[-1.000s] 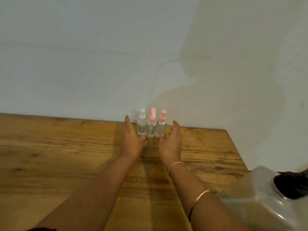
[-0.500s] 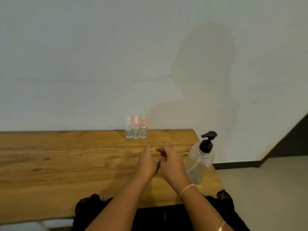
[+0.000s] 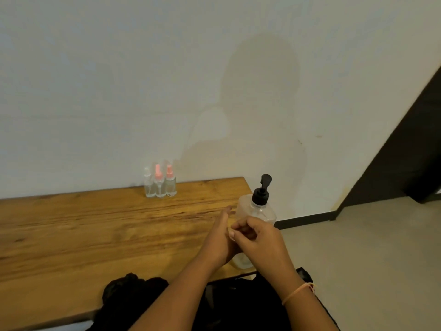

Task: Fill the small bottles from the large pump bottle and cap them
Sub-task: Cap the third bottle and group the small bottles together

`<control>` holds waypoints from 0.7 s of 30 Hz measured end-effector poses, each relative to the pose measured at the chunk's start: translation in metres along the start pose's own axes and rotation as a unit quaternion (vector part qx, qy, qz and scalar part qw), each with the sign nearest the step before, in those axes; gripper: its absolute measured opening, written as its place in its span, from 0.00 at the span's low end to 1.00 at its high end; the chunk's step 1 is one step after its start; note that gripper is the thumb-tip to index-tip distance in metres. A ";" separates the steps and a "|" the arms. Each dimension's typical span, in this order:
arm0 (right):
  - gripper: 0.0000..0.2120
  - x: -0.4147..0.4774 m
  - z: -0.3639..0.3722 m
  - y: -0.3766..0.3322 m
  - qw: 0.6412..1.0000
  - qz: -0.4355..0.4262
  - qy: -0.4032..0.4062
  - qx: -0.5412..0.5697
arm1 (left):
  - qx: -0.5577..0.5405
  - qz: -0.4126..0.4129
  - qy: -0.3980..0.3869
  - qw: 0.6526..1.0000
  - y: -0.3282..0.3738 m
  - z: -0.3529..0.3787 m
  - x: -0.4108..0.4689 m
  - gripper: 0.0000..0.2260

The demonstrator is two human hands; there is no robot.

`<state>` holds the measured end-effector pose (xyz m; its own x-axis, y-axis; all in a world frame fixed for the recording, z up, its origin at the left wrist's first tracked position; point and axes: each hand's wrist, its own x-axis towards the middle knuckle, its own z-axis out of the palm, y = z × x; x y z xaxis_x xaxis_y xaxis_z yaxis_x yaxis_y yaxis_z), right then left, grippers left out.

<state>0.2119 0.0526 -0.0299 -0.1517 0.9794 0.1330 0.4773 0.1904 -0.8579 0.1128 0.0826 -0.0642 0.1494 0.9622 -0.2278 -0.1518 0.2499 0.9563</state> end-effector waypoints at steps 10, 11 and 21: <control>0.04 0.003 -0.007 0.007 0.998 -0.025 0.016 0.062 | -0.020 0.036 -0.021 0.999 -0.009 0.005 0.016 0.16; 0.05 0.002 -0.008 0.007 0.997 -0.035 0.025 0.071 | 0.022 0.043 -0.025 0.999 -0.011 0.001 0.017 0.20; 0.10 0.012 -0.023 0.029 0.979 -0.083 0.136 0.129 | 0.205 0.035 -0.086 0.974 0.000 -0.030 0.023 0.42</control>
<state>0.2440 0.0716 -0.0412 0.0445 0.9244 0.3789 0.2252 0.3603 -0.9053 0.0867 0.1078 -0.0754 0.3189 0.9344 -0.1589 0.2309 0.0860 0.9692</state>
